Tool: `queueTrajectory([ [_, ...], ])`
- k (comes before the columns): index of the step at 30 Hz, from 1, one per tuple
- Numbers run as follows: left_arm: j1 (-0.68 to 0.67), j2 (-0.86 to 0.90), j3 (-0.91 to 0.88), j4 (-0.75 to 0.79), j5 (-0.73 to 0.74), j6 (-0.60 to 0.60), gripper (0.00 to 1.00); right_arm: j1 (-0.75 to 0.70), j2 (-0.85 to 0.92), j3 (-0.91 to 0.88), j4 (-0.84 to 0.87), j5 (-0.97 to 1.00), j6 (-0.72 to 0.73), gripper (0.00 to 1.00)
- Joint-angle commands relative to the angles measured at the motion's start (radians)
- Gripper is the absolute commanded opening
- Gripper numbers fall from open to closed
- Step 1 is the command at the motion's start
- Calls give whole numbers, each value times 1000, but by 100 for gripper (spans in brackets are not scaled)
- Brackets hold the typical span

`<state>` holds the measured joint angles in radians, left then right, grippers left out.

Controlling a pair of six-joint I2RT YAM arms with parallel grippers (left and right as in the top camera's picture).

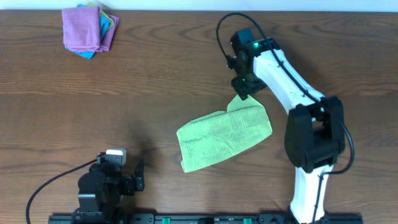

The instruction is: Fold the cloth

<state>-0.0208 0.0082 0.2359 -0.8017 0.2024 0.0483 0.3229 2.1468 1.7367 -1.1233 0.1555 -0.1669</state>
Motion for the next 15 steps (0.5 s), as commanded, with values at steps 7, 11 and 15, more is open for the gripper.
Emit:
queueTrajectory([
  [7,-2,-5,-4,-14,0,0,95,-50,-1,-31,36,-170,-104,55],
  [11,-2,-5,-4,-14,0,0,96,-49,1,-39,58,-198,-143,56],
  [15,-2,-5,-4,-14,0,0,96,-51,7,-44,87,-198,-153,56],
])
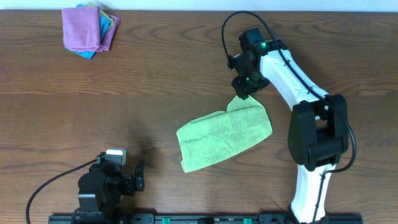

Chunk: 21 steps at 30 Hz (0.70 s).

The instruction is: Fold the cloth

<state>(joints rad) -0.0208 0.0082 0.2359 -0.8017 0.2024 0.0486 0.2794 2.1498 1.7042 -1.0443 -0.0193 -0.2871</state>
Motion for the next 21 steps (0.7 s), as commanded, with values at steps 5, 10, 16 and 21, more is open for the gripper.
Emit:
queueTrajectory([
  [5,-2,-5,-4,-14,0,-1,96,-8,35,-12,11,-37,-36,52],
  [10,-2,-5,-4,-14,0,-1,96,-8,46,-12,11,-42,-36,48],
  [16,-2,-5,-4,-14,0,-1,96,-9,63,-12,13,-41,-37,46],
  [21,-2,-5,-4,-14,0,-1,96,-15,85,-12,22,-41,-37,44],
])
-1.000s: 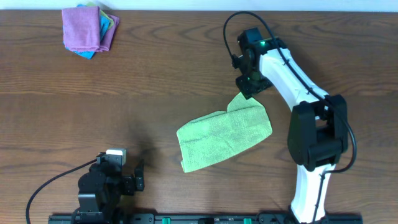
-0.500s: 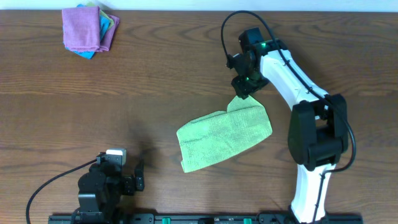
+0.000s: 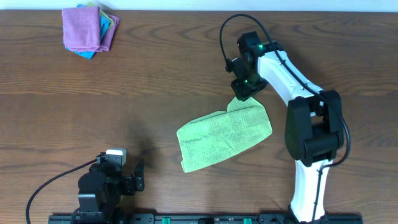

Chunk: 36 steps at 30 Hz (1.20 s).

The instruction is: Fold the cloth

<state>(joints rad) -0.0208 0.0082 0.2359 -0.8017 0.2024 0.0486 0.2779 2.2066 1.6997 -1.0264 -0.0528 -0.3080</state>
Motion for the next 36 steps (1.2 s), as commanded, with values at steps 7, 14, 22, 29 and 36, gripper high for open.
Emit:
queueTrajectory([
  [7,-2,-5,-4,-14,0,-1,96,-16,56,-8,2,-7,-14,18],
  [14,-2,-5,-4,-14,0,-1,96,-13,56,28,-35,-7,74,1],
  [22,-2,-5,-4,-14,0,-1,96,4,56,358,-141,82,235,1],
  [29,-2,-5,-4,-14,0,-1,95,6,56,759,-136,185,305,1],
  [36,-2,-5,-4,-14,0,-1,96,11,56,1021,-209,264,315,1],
])
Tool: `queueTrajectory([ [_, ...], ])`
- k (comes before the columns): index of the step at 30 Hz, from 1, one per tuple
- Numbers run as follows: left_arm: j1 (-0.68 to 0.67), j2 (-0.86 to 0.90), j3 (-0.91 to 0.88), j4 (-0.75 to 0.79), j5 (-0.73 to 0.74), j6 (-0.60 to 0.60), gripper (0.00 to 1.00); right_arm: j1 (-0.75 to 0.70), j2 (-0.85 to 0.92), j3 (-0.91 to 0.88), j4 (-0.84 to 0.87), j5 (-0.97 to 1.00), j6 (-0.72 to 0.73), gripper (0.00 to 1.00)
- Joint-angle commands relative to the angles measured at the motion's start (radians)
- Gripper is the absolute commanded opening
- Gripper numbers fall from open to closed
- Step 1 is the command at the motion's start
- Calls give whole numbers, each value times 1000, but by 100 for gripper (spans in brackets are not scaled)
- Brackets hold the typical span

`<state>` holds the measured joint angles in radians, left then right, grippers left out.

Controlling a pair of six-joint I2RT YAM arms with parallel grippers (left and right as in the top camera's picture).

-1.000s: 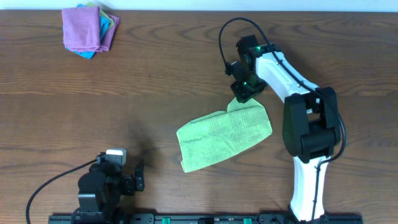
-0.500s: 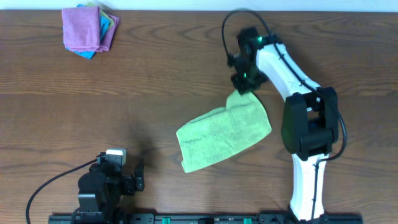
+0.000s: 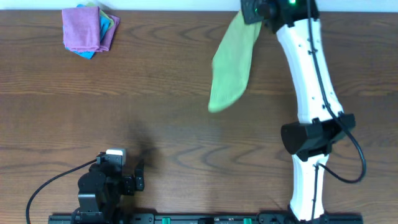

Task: Fold the cloth
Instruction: 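Lift the cloth by its corner and shake it out with the right gripper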

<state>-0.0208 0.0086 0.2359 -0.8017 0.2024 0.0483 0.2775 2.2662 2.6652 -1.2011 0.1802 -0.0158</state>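
The green cloth [image 3: 230, 65] hangs in the air over the far middle of the table, stretched from its top corner down and to the left. My right gripper [image 3: 252, 14] is shut on that top corner at the far edge of the view, with its arm reaching far out. My left gripper [image 3: 138, 176] rests folded at the near left of the table; its jaws are too small to read.
A stack of folded cloths, purple on top [image 3: 87, 30], lies at the far left corner. The brown wooden table [image 3: 155, 112] spreads under the hanging cloth. The right arm's base stands at the near right.
The right gripper has moved from the cloth's far corner on the table to the far edge, high up. The cloth has left the table and now hangs from the gripper.
The green cloth lay loosely folded in the middle of the table through all earlier moments, with the right gripper down at its far corner, shifting only slightly. Now the cloth is lifted by that corner and hangs. The left arm stayed parked throughout.
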Motion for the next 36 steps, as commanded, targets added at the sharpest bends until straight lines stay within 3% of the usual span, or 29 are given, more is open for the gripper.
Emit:
queueTrajectory([
  [1,-2,-5,-4,-14,0,0,95,18,-3,76,-68,5,23,1],
  [4,-2,-5,-4,-14,0,0,96,61,-3,97,-171,-137,23,1],
  [8,-2,-5,-4,-14,0,0,96,169,-3,80,-314,-540,13,2],
  [9,-2,-5,-4,-14,0,0,95,218,-3,70,-349,-647,-36,12],
  [10,-2,-5,-4,-14,0,0,96,274,-3,64,-388,-657,-123,36],
  [11,-2,-5,-4,-14,0,0,96,320,-3,64,-417,-594,-180,71],
  [12,-2,-5,-4,-14,0,0,95,359,-3,64,-428,-499,-199,98],
  [17,-2,-5,-4,-14,0,0,96,404,-2,60,-410,-213,-114,98],
  [21,-2,-5,-4,-14,0,0,95,334,-1,-13,-407,-64,-42,94],
  [24,-2,-5,-4,-14,0,0,96,260,-1,-122,-380,-61,3,83],
  [28,-2,-5,-4,-14,0,0,96,184,-1,-298,-322,-110,30,88],
  [32,-2,-5,-4,-14,0,0,96,126,-1,-464,-221,-134,45,75],
  [36,-2,-5,-4,-14,0,0,95,92,-1,-552,-125,-166,44,73],
])
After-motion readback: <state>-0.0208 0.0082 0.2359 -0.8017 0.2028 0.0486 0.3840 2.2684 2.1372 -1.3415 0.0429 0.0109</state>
